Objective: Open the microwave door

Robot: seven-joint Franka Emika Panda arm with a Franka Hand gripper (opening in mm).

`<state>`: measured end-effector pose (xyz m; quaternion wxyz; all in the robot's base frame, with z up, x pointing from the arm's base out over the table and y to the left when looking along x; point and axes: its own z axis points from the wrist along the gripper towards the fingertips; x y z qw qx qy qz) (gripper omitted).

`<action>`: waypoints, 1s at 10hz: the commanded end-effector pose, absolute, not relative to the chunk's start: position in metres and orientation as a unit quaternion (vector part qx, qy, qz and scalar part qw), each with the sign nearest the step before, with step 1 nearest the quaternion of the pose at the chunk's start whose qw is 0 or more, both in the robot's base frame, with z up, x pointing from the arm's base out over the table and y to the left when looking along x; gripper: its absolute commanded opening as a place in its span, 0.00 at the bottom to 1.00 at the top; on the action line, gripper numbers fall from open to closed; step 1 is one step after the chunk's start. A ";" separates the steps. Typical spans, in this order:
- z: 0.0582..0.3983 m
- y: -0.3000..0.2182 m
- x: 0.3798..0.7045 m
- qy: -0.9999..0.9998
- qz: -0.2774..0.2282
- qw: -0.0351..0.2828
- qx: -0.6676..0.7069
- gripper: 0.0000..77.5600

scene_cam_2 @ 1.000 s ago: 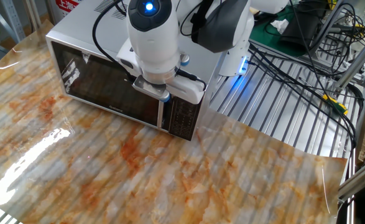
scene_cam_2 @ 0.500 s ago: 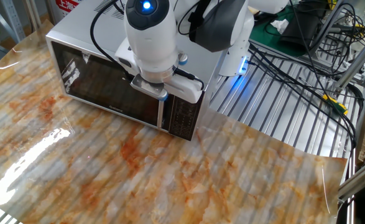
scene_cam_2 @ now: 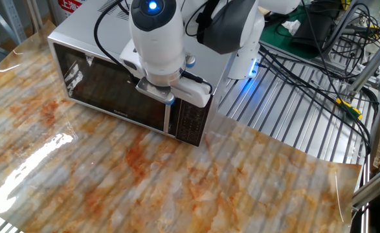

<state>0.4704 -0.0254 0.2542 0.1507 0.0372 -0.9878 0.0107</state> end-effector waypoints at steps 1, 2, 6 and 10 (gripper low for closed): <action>0.258 -0.020 0.475 -0.989 0.015 0.144 0.020 0.01; 0.259 -0.020 0.477 -0.989 0.015 0.144 0.019 0.01; 0.262 -0.020 0.484 -0.989 0.015 0.144 0.015 0.01; 0.267 -0.021 0.496 -0.989 0.015 0.144 0.011 0.01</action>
